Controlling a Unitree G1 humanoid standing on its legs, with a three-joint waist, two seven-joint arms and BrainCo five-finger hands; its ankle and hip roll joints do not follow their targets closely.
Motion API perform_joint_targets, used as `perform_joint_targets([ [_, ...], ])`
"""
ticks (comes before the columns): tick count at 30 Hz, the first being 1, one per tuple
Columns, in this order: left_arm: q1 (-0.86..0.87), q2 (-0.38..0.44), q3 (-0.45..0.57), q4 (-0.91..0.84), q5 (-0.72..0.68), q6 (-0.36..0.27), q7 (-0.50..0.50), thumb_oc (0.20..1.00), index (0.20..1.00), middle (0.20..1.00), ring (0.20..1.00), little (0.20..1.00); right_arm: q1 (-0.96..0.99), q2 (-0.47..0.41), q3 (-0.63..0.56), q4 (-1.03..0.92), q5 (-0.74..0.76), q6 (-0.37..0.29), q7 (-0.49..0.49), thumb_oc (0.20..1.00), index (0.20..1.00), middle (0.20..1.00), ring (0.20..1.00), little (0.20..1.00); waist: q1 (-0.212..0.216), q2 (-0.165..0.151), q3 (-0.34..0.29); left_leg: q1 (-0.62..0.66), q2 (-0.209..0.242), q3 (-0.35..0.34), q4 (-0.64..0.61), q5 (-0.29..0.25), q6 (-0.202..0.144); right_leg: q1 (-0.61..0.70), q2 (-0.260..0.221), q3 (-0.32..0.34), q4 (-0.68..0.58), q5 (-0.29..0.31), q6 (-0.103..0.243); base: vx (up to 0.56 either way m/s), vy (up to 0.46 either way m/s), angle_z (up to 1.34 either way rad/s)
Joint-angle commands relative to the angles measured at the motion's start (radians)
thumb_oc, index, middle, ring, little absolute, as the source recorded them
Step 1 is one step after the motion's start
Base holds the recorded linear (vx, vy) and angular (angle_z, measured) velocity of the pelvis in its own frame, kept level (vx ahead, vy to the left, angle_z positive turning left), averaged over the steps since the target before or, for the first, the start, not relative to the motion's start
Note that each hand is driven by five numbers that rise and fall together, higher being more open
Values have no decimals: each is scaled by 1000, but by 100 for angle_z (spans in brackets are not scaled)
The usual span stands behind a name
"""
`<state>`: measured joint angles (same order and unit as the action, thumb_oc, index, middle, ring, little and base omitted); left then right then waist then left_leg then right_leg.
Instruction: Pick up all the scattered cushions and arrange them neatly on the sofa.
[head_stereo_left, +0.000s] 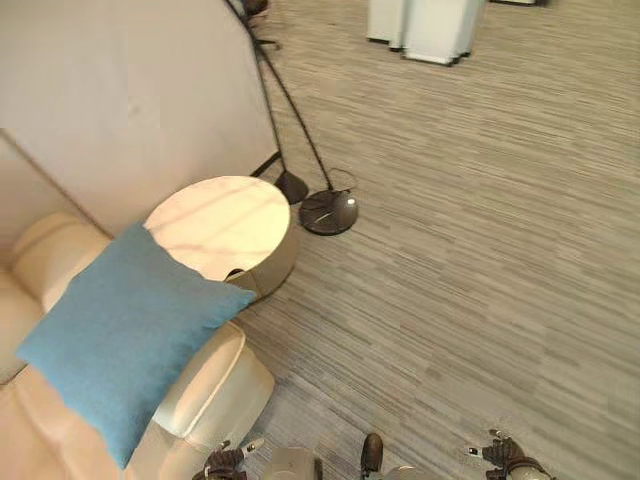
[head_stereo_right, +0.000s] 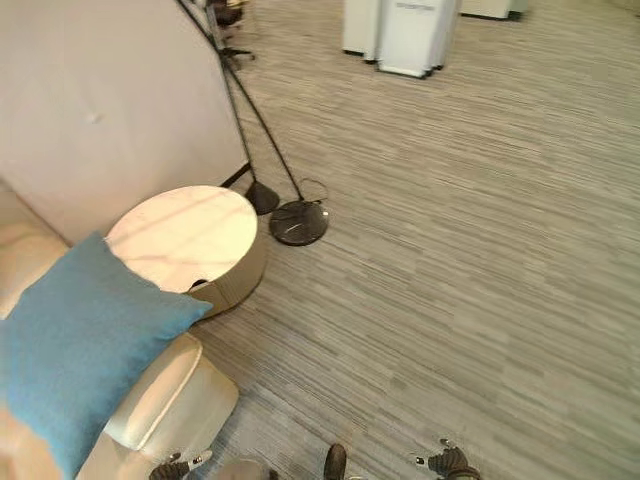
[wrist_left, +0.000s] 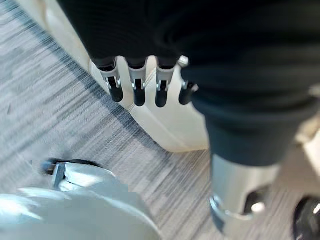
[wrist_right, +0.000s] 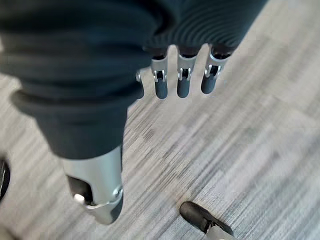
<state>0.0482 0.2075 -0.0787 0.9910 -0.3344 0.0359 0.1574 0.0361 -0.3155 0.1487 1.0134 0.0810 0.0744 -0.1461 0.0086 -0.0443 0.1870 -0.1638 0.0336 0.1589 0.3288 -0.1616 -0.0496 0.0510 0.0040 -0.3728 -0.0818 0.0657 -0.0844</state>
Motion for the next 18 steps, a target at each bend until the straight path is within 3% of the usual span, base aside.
perform_joint_targets([
  [1, -23, 42, -27, -11, 11, 11, 6, 1000, 1000, 1000, 1000, 1000, 0, -26, -17, -18, 20, 3, -14, 1000, 1000, 1000, 1000, 1000, 8, 11, 12, 89, 5, 98, -231, 136, 25, 6, -61, 58, 67, -129, 150, 162, -6, 138],
  [3, -39, 47, -30, -16, 21, 14, 0, 1000, 1000, 1000, 1000, 1000, -1, -19, -13, -16, 15, 4, -18, 1000, 1000, 1000, 1000, 1000, -9, 12, 5, 81, 35, 196, -336, 226, -7, 20, -61, -13, 66, -140, 144, 125, 40, 152],
  [5, -42, 48, -23, -23, 14, 16, -2, 1000, 1000, 1000, 1000, 1000, -3, -14, -9, -16, 6, 8, -18, 1000, 1000, 1000, 1000, 1000, -10, 7, -1, 79, 52, 232, -371, 269, -28, 42, -66, -64, 63, -144, 144, 205, 119, 117],
  [8, -30, 49, -8, -20, 2, 17, -1, 1000, 1000, 1000, 1000, 1000, -1, 1, 3, -22, -18, 14, -11, 1000, 1000, 1000, 1000, 1000, -1, 4, -31, 112, 58, 265, -416, 272, -28, 80, -79, -135, 64, -160, 157, 228, 194, 53],
  [13, -22, 48, 22, 2, -21, 23, 8, 1000, 1000, 1000, 1000, 1000, -8, 25, 10, -22, -31, 18, -1, 1000, 1000, 1000, 1000, 1000, 6, -5, -50, 158, 18, 231, -416, 201, 12, 82, -142, -159, 195, -158, 185, 222, 272, 54],
  [14, -18, 52, 29, 12, -25, 25, 10, 1000, 1000, 1000, 1000, 1000, -4, 39, 13, -27, -38, 16, 1, 1000, 1000, 1000, 1000, 1000, 4, -9, -44, 194, -14, 205, -416, 156, 50, 48, -210, -154, 374, -101, 210, 318, 483, 39],
  [16, -12, 57, 34, 6, -27, 25, 15, 1000, 1000, 1000, 1000, 1000, -4, 48, 22, -49, -50, 17, 3, 1000, 1000, 1000, 1000, 1000, -4, -13, -22, 233, -55, 182, -416, 117, 92, -14, -289, -108, 550, 18, 250, 231, 422, 107],
  [17, -13, 60, 31, 1, -29, 26, 14, 1000, 1000, 1000, 1000, 1000, -3, 51, 26, -57, -50, 15, 1, 1000, 1000, 1000, 1000, 1000, -10, -12, -13, 241, -59, 163, -416, 111, 99, -46, -282, -59, 601, 26, 247, 103, 202, 156],
  [18, -21, 64, 23, 9, -31, 21, 17, 1000, 1000, 1000, 1000, 1000, -16, 57, 37, -61, -44, 13, 3, 1000, 1000, 1000, 1000, 1000, -35, -6, 8, 244, -52, 116, -416, 120, 92, -166, -158, 123, 619, -67, 213, 94, 97, 137],
])
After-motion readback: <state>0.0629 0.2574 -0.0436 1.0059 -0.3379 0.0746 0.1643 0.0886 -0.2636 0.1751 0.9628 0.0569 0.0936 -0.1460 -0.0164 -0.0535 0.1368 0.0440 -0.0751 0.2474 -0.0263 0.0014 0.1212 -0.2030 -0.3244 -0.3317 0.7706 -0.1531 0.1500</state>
